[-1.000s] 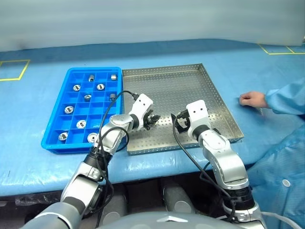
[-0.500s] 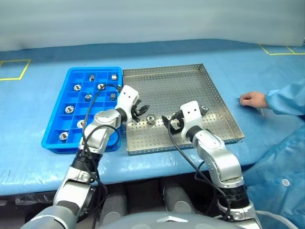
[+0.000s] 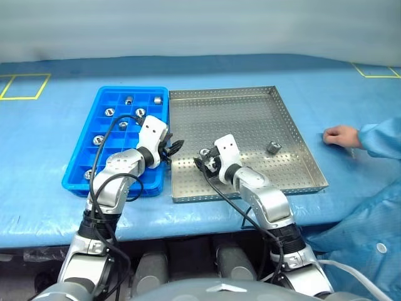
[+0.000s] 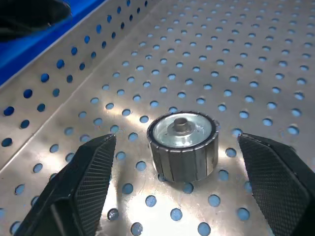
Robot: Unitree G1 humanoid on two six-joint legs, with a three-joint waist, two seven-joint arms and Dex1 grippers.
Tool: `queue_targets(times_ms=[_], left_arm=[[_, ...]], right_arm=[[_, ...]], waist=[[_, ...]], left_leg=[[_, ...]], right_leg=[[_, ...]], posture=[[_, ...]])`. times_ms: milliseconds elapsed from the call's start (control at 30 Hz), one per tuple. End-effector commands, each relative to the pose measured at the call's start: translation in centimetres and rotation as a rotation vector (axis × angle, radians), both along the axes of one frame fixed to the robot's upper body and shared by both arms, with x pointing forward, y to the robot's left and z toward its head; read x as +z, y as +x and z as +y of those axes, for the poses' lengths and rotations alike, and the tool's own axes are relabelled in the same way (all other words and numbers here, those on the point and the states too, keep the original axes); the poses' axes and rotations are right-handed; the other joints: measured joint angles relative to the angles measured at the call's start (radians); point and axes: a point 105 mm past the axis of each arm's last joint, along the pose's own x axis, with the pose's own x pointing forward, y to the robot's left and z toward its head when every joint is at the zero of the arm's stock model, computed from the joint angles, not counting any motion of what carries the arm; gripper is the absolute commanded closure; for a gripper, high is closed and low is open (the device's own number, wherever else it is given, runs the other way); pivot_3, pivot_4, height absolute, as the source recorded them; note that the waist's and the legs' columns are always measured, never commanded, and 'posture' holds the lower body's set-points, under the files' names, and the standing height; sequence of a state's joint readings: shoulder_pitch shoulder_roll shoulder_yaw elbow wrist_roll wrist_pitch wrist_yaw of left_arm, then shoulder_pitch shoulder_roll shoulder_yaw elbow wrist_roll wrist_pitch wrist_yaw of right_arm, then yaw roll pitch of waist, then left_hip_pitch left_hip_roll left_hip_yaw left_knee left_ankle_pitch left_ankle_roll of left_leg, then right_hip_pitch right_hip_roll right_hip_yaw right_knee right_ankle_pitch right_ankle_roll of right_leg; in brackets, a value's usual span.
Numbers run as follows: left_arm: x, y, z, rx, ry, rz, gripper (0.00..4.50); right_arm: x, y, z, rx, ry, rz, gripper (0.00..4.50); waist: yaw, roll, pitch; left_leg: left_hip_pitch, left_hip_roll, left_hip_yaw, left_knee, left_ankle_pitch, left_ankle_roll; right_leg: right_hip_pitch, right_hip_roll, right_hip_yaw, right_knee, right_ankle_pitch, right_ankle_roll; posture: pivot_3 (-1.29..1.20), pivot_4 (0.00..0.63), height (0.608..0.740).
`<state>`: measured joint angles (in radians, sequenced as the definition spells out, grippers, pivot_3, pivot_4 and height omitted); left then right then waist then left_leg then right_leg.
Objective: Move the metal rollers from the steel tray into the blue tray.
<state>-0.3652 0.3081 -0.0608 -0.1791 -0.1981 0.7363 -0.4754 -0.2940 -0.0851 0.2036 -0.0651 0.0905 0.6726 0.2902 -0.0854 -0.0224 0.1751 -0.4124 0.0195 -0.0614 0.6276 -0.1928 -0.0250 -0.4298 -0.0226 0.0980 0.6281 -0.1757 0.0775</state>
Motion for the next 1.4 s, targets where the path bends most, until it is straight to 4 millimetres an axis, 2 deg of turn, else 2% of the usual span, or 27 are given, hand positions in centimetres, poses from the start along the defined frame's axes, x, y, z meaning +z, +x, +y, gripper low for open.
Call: queue_targets(times_ms=[33,133,333,467,600,800,1000,1100,1233,1400], left_arm=[[1.7,-0.2,0.5,0.011,-0.007,-0.062,2.28],[1.7,-0.5,1.1,0.028,-0.006,-0.06,2.28],[1.3,-1.2,2.3,0.067,-0.008,-0.039,2.28],[1.6,-2.3,3.6,0.104,-0.025,-0.04,2.28],[2.3,-3.9,6.3,0.2,-0.05,-0.045,2.28],[2.1,-7.1,8.4,0.272,-0.04,-0.03,2.28],[1.5,-9.1,8.4,0.315,-0.059,-0.016,2.28],[1.2,-9.4,8.3,0.328,-0.068,-0.009,2.28],[1.0,-9.4,7.9,0.327,-0.073,-0.002,2.28],[0.6,-9.1,7.3,0.307,-0.07,0.012,2.28]], right_arm=[[1.7,0.7,0.1,-0.012,0.028,-0.068,1.56],[2.1,0.7,-0.2,-0.024,0.018,-0.099,2.51],[2.7,0.6,0.0,-0.013,0.015,-0.122,2.51],[4.3,0.8,0.8,0.022,0.03,-0.167,2.51],[6.9,1.3,3.0,0.12,0.064,-0.229,2.51],[9.0,2.0,8.4,0.333,0.052,-0.274,2.51],[8.8,3.2,12.5,0.436,0.049,-0.258,2.51],[8.5,3.8,13.6,0.449,0.049,-0.246,2.51],[7.6,5.1,13.7,0.417,0.013,-0.221,2.51],[6.7,6.4,12.3,0.36,-0.019,-0.203,2.51]], waist=[[0.006,0.0,0.0],[0.012,0.0,0.0],[0.015,0.0,0.0],[0.017,0.0,0.0],[0.018,0.0,0.0],[0.05,0.0,0.0],[0.115,0.0,0.0],[0.135,0.0,0.0],[0.158,0.0,0.0],[0.165,0.0,0.0]], left_leg=[[0.0,0.0,0.0,0.0,0.0,0.0],[0.0,0.0,0.0,0.0,0.0,0.0],[0.0,0.0,0.0,0.0,0.0,0.0],[0.0,0.0,0.0,0.0,0.0,0.0],[0.0,0.001,0.0,0.0,0.0,0.0],[0.001,0.002,-0.001,-0.002,0.0,0.0],[0.001,0.002,-0.002,-0.003,0.0,0.0],[0.001,0.002,-0.002,-0.003,0.0,0.0],[0.001,0.002,-0.004,-0.003,0.0,-0.001],[0.001,0.002,-0.004,-0.006,0.0,-0.001]], right_leg=[[0.0,0.0,0.0,0.0,0.0,0.0],[0.0,0.0,0.0,0.0,0.0,0.0],[0.0,0.0,0.0,0.0,0.0,0.0],[0.0,0.0,0.0,0.0,0.0,0.0],[0.0,0.0,0.0,0.0,0.0,0.0],[0.0,0.001,-0.003,0.0,-0.001,-0.002],[0.0,0.0,-0.005,-0.001,-0.002,-0.004],[0.0,0.0,-0.005,-0.001,-0.002,-0.004],[0.0,0.0,-0.007,-0.001,-0.002,-0.005],[-0.001,0.0,-0.009,-0.002,-0.003,-0.007]], posture=[[0.03,0.15,0.74],[0.03,0.15,0.74],[0.04,0.15,0.74],[0.08,0.15,0.74],[0.16,0.15,0.74],[0.28,0.15,0.74],[0.37,0.15,0.74],[0.38,0.15,0.74],[0.39,0.15,0.74],[0.37,0.15,0.74]])
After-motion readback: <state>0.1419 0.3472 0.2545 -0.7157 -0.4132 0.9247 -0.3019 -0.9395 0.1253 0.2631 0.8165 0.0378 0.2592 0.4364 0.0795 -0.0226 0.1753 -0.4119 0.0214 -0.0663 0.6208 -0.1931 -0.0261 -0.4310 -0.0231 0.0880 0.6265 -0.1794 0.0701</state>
